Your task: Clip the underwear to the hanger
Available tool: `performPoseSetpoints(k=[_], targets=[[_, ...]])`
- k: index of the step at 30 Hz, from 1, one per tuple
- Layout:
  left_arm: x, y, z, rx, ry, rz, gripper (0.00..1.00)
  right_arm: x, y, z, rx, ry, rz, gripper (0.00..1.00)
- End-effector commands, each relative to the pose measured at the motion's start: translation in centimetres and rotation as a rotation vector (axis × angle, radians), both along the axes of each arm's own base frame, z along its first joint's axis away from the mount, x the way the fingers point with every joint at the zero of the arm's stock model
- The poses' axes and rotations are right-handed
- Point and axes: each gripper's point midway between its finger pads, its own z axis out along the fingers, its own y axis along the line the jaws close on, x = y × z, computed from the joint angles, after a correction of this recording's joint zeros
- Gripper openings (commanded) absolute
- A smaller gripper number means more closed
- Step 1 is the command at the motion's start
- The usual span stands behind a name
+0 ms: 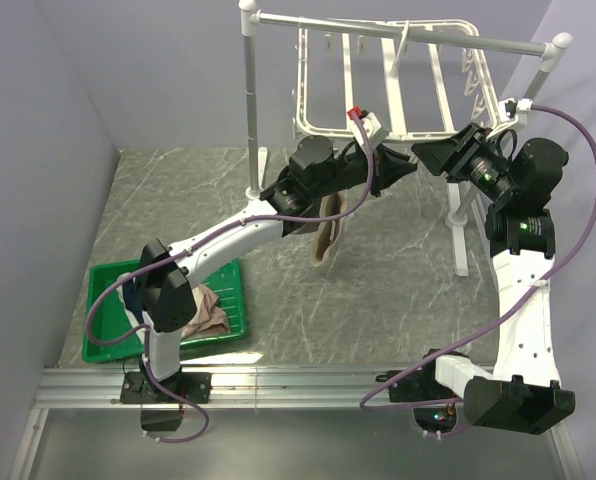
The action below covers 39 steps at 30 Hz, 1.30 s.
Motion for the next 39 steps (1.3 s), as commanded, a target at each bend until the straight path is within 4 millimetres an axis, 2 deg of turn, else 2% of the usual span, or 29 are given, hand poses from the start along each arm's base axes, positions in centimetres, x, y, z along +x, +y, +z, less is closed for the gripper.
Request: performPoseSetpoints(k=[1, 4, 6, 7, 8, 10, 11, 13, 14, 16, 17, 19, 20, 22, 23, 25, 26, 27, 28, 30, 31, 32, 33, 34, 36, 38, 39], targets=[[-3.0, 0.9, 3.2, -0.050, -0.050, -0.089, 0.00, 0.4, -0.1, 1.1, -0.007, -0.053, 0.005, 0.52], [-3.0, 0.9, 3.4, -0.052, -0.052, -0.094, 0.00, 0.2, 0.1, 1.3, -0.010, -0.063, 0.013, 0.43], [-2.9, 0.8, 3.3, -0.050, -0.053, -0.092, 0.01, 0.2, 0.0, 1.4, -0.012, -0.071, 0.013, 0.32], [-2.9, 0.8, 3.4, -0.051, -0.053, -0.090, 0.04, 0.1, 0.1, 1.4, -0.014, -0.072, 0.014, 0.28], [-2.9, 0.8, 3.4, -0.050, -0.053, -0.092, 0.12, 0.1, 0.0, 1.5, -0.017, -0.077, 0.011, 0.21], [-3.0, 0.8, 3.4, -0.047, -0.051, -0.092, 0.20, 0.2, 0.0, 1.5, -0.023, -0.080, 0.009, 0.16], [-3.1, 1.0, 3.7, -0.048, -0.053, -0.091, 0.29, 0.2, 0.0, 1.5, -0.027, -0.082, 0.008, 0.12], [-3.2, 1.2, 3.4, -0.032, -0.048, -0.090, 0.38, 0.1, -0.1, 1.5, -0.032, -0.087, 0.006, 0.06], [-3.4, 1.7, 4.0, -0.037, -0.060, -0.083, 0.46, 0.2, -0.1, 1.5, -0.035, -0.086, 0.006, 0.04], [-4.0, 2.2, 3.7, -0.021, -0.065, -0.089, 0.52, 0.2, -0.1, 1.6, -0.040, -0.092, 0.007, 0.01], [-4.6, 3.1, 4.7, -0.026, -0.094, -0.090, 0.55, 0.3, -0.1, 1.5, -0.043, -0.090, 0.005, 0.00], [-5.4, 3.8, 4.0, 0.017, -0.101, -0.102, 0.57, 0.2, -0.1, 1.4, -0.046, -0.089, 0.007, 0.00], [-6.2, 4.9, 4.9, 0.029, -0.156, -0.100, 0.58, 0.2, -0.1, 1.5, -0.048, -0.090, 0.008, 0.00], [-7.6, 5.9, 2.9, 0.123, -0.206, -0.141, 0.60, 0.3, -0.1, 1.3, -0.051, -0.088, 0.013, 0.00], [-8.6, 7.4, 3.8, 0.147, -0.328, -0.137, 0.67, 0.2, -0.1, 1.3, -0.054, -0.089, 0.014, 0.00], [-10.0, 8.6, 1.5, 0.236, -0.401, -0.194, 0.71, 0.2, 0.0, 1.1, -0.059, -0.088, 0.022, 0.00], [-10.9, 9.9, 0.7, 0.302, -0.493, -0.214, 0.81, 0.2, 0.1, 1.0, -0.060, -0.087, 0.030, 0.00], [-11.2, 10.5, -0.9, 0.351, -0.513, -0.232, 0.83, 0.1, 0.1, 0.9, -0.061, -0.085, 0.034, 0.00], [-11.6, 11.0, -1.5, 0.392, -0.636, -0.253, 0.85, 0.2, 0.2, 0.9, -0.062, -0.083, 0.037, 0.00], [-12.8, 12.9, -4.2, 0.501, -0.697, -0.314, 0.88, 0.1, 0.3, 0.8, -0.063, -0.080, 0.053, 0.00], [-13.2, 13.5, -4.4, 0.534, -0.849, -0.333, 0.92, 0.1, 0.4, 0.8, -0.062, -0.078, 0.056, 0.00], [-13.6, 14.5, -6.8, 0.627, -0.856, -0.376, 0.93, 0.0, 0.5, 0.8, -0.063, -0.080, 0.066, 0.00], [-13.8, 15.0, -7.7, 0.673, -0.902, -0.392, 0.93, 0.0, 0.6, 0.9, -0.064, -0.082, 0.070, 0.00], [-14.2, 15.3, -8.3, 0.705, -1.011, -0.421, 0.99, 0.0, 0.6, 0.8, -0.064, -0.081, 0.071, 0.00], [-13.9, 16.2, -10.2, 0.790, -1.064, -0.434, 0.99, 0.0, 0.7, 0.8, -0.064, -0.078, 0.080, 0.00], [-13.6, 16.6, -10.7, 0.825, -1.170, -0.428, 0.99, 0.1, 0.7, 0.7, -0.063, -0.075, 0.088, 0.00], [-12.9, 16.9, -11.9, 0.874, -1.204, -0.415, 0.99, 0.0, 0.8, 0.7, -0.062, -0.074, 0.096, 0.00]])
